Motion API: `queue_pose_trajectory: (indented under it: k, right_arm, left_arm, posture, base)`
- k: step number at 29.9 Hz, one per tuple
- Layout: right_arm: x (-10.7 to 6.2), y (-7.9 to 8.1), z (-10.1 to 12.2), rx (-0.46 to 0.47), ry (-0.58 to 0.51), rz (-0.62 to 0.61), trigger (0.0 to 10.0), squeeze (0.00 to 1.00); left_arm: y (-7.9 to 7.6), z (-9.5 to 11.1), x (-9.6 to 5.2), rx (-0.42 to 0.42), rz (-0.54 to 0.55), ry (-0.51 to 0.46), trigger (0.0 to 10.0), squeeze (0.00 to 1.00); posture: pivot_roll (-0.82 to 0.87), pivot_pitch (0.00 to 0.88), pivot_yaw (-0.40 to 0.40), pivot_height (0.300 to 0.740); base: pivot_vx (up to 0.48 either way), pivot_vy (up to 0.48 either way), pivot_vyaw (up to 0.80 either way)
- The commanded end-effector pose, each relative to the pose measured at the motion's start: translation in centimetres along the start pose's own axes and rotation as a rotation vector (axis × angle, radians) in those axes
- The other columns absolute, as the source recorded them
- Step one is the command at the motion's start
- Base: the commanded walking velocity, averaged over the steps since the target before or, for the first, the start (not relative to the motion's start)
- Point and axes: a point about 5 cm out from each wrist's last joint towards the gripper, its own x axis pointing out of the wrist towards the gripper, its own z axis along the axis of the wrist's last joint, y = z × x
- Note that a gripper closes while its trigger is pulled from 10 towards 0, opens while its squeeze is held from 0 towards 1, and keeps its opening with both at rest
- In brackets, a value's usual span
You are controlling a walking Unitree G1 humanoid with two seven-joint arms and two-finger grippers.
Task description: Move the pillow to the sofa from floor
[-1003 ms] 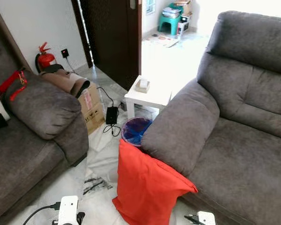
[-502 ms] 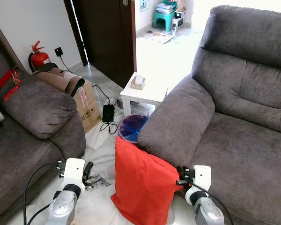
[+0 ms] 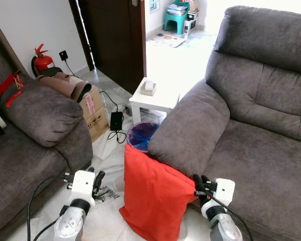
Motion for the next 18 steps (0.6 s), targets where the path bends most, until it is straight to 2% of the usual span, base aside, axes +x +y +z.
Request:
queue_pose_trajectory:
  k: [1, 7, 8, 9, 15, 18]
  right_arm:
    - [-0.02, -0.03, -0.02, 0.018, 0.001, -0.001, 10.0, 1.0]
    - [-0.26, -0.03, -0.35, 0.011, 0.016, 0.009, 10.0, 1.0]
    - [-0.26, -0.03, -0.39, 0.01, 0.019, 0.008, 10.0, 0.85]
    - [-0.24, -0.03, -0.35, 0.012, 0.017, 0.008, 10.0, 0.0]
    - [0.17, 0.57, 0.15, 0.017, -0.007, 0.026, 10.0, 0.0]
    - [0.18, 0.5, -0.03, 0.005, 0.014, 0.027, 10.0, 0.0]
  left_arm:
    - [0.18, -0.35, -0.2, 0.0, -0.004, 0.023, 10.0, 0.0]
    - [0.05, -0.33, -0.42, -0.007, -0.004, 0.028, 10.0, 0.0]
    - [0.01, -0.29, -0.44, -0.012, -0.003, 0.03, 10.0, 0.0]
    - [-0.02, -0.28, -0.43, -0.013, -0.002, 0.03, 10.0, 0.0]
    - [-0.03, -0.15, -0.34, -0.019, -0.004, 0.026, 10.0, 0.0]
    - [-0.04, -0.11, -0.29, -0.023, 0.002, 0.026, 10.0, 0.0]
  posture:
    - [-0.01, 0.113, 0.064, 0.74]
    - [-0.01, 0.113, 0.059, 0.74]
    - [-0.01, 0.119, 0.06, 0.74]
    - [-0.01, 0.124, 0.059, 0.74]
    - [-0.01, 0.146, 0.054, 0.74]
    - [0.0, 0.151, 0.054, 0.74]
  base:
    - [0.0, 0.0, 0.0]
    - [0.0, 0.0, 0.0]
    - [0.0, 0.0, 0.0]
    - [0.0, 0.0, 0.0]
    - [0.0, 0.0, 0.0]
    - [0.0, 0.0, 0.0]
